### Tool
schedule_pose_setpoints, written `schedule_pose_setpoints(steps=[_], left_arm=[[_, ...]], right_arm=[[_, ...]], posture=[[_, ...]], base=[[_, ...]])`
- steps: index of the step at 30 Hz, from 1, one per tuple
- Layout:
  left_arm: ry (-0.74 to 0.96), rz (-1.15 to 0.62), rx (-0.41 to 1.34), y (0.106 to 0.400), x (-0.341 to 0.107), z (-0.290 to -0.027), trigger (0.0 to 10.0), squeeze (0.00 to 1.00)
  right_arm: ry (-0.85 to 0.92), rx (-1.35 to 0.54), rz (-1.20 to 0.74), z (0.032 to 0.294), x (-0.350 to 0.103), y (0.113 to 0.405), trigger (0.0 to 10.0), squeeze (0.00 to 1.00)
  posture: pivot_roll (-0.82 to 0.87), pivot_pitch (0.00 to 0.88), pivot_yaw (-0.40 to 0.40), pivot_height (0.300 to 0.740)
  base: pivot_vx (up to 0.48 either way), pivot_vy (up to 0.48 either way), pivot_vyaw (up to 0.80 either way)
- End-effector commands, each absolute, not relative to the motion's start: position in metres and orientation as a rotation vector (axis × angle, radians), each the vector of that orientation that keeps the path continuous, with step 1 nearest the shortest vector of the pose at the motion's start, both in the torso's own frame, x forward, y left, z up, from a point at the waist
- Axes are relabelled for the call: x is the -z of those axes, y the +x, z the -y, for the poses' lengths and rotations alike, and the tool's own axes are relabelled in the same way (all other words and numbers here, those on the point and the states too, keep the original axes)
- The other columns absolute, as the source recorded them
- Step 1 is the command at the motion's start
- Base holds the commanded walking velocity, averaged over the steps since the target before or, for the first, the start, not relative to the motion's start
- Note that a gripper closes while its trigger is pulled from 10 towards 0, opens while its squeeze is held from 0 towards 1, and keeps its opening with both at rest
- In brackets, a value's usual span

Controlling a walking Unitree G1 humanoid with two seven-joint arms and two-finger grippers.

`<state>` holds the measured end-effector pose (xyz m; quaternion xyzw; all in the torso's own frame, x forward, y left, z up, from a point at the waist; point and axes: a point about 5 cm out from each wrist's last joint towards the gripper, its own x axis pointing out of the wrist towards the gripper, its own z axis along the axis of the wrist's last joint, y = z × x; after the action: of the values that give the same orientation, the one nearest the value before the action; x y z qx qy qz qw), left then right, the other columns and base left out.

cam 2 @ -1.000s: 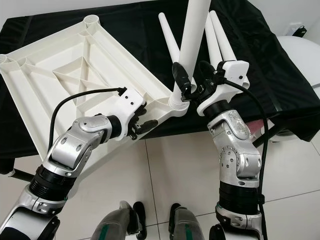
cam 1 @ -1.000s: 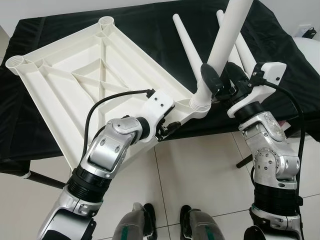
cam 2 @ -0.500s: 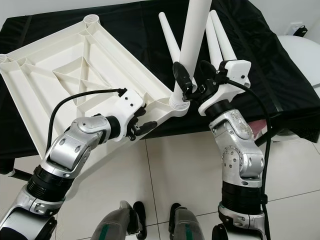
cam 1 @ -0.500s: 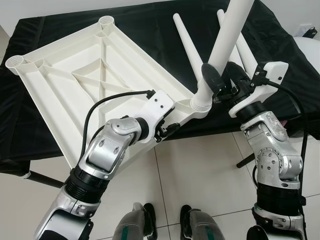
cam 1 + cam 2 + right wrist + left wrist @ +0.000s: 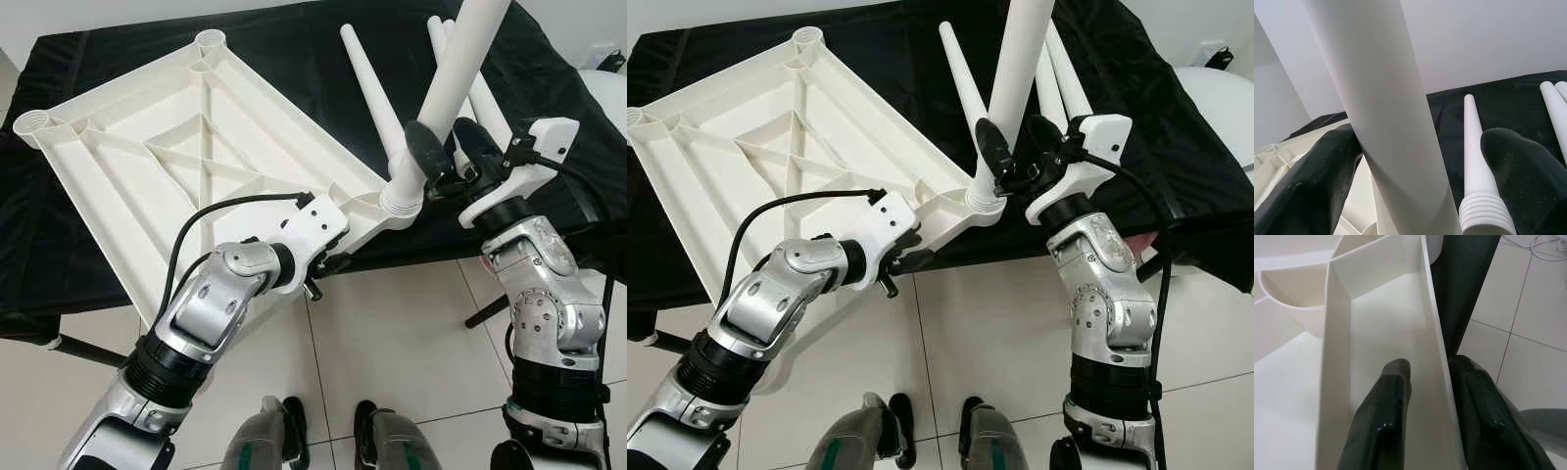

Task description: Building children table

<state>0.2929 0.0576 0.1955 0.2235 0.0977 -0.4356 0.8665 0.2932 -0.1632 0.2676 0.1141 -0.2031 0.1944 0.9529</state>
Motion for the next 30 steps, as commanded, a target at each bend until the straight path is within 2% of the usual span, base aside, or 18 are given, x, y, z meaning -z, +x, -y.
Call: schedule_pose_setpoints(steps=[1, 2, 6, 7, 8, 9, 18, 22, 30], left_arm=[[0.495, -0.236, 0.902, 0.292, -0.189, -0.062, 9.1, 0.00], [0.490, -0.239, 0.899, 0.292, -0.188, -0.063, 0.0, 0.00], [0.485, -0.241, 0.890, 0.292, -0.188, -0.064, 0.0, 0.00], [0.486, -0.240, 0.886, 0.293, -0.189, -0.065, 0.4, 0.00], [0.486, -0.239, 0.884, 0.293, -0.189, -0.065, 2.8, 0.00], [0.490, -0.239, 0.880, 0.294, -0.189, -0.065, 10.0, 0.00], [0.490, -0.243, 0.874, 0.295, -0.189, -0.065, 10.0, 0.00], [0.489, -0.241, 0.864, 0.297, -0.190, -0.065, 10.0, 0.00], [0.481, -0.239, 0.840, 0.300, -0.192, -0.068, 10.0, 0.00]], right_arm=[[0.234, -0.371, 0.456, 0.170, -0.276, 0.289, 10.0, 0.00], [0.235, -0.373, 0.460, 0.171, -0.277, 0.289, 10.0, 0.00], [0.235, -0.378, 0.466, 0.170, -0.279, 0.288, 10.0, 0.00], [0.230, -0.381, 0.465, 0.170, -0.279, 0.288, 10.0, 0.00], [0.221, -0.384, 0.462, 0.169, -0.279, 0.288, 10.0, 0.00], [0.189, -0.396, 0.453, 0.169, -0.278, 0.287, 10.0, 0.00], [0.115, -0.433, 0.419, 0.173, -0.274, 0.283, 10.0, 0.00], [0.019, -0.568, 0.330, 0.166, -0.263, 0.275, 10.0, 0.00], [-0.002, -0.588, 0.289, 0.169, -0.256, 0.271, 10.0, 0.00]], posture=[[-0.12, 0.218, 0.068, 0.740], [-0.11, 0.216, 0.068, 0.740], [-0.11, 0.214, 0.068, 0.740], [-0.11, 0.214, 0.068, 0.740], [-0.11, 0.214, 0.066, 0.740], [-0.11, 0.213, 0.066, 0.740], [-0.12, 0.215, 0.067, 0.740], [-0.12, 0.221, 0.068, 0.740], [-0.12, 0.228, 0.069, 0.740]], base=[[0.000, 0.000, 0.00], [0.000, 0.000, 0.00], [0.000, 0.000, 0.00], [0.000, 0.000, 0.00], [0.000, 0.000, 0.00], [0.000, 0.000, 0.00], [0.000, 0.000, 0.00], [0.000, 0.000, 0.00], [0.000, 0.000, 0.00]])
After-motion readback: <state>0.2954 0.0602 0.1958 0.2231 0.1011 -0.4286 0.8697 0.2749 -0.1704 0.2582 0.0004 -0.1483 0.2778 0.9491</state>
